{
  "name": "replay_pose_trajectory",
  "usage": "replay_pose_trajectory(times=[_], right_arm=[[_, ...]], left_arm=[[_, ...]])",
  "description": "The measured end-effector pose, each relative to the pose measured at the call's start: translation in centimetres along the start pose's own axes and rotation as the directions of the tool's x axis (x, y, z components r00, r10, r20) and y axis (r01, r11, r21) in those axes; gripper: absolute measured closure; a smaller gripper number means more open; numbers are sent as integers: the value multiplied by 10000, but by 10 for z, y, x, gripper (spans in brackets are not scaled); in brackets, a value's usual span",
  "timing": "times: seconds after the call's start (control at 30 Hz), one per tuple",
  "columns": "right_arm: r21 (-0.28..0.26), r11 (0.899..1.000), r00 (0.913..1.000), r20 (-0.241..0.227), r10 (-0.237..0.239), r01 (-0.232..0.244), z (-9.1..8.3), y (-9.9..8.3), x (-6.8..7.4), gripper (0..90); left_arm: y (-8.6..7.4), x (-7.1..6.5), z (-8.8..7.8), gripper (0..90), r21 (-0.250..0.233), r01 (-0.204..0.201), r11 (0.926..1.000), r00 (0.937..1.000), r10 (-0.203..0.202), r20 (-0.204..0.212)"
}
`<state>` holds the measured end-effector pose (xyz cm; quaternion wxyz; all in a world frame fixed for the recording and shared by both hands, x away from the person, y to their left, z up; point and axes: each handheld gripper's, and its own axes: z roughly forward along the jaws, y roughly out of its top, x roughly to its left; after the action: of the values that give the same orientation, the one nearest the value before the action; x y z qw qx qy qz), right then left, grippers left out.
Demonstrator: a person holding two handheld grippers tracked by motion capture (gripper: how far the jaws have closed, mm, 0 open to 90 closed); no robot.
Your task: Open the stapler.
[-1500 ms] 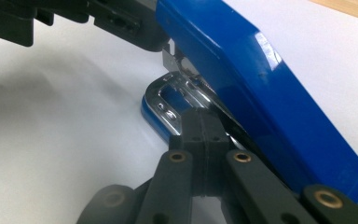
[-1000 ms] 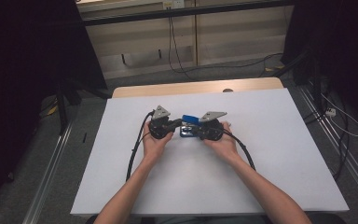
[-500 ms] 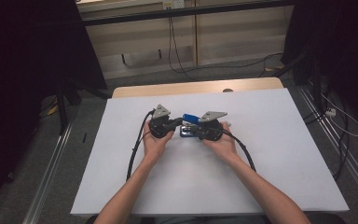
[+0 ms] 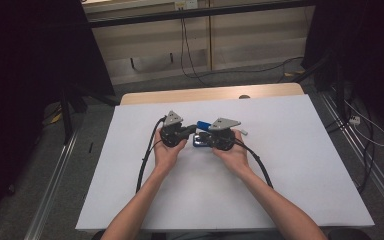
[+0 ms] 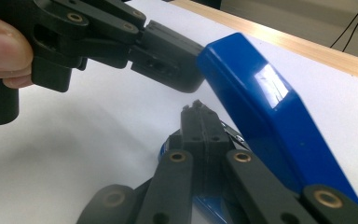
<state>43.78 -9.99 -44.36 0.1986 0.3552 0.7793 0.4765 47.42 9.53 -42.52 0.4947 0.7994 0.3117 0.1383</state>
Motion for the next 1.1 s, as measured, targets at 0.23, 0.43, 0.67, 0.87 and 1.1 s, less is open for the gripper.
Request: replay_pose_trajectory(times=[0.23,0.43,0.67,0.87,1.1], right_arm=[[48,10000,9993,384,-44,42,6,0,3,900],[29,9999,9976,685,-130,128,9,-1,4,900],[-73,9999,9958,905,-125,132,10,-2,5,900],[-92,9999,9959,906,-89,98,10,-3,6,900],[-100,9999,9957,929,-60,69,9,-2,5,900]], left_arm=[[0,-1,0,900,50,-141,9999,9998,142,-113],[0,-1,0,900,51,-124,9999,9999,124,-62],[-2,2,0,900,75,117,9999,9998,-116,-156],[-4,4,1,900,173,71,9998,9999,-69,-122],[-8,3,7,900,379,74,9993,10000,-75,13]])
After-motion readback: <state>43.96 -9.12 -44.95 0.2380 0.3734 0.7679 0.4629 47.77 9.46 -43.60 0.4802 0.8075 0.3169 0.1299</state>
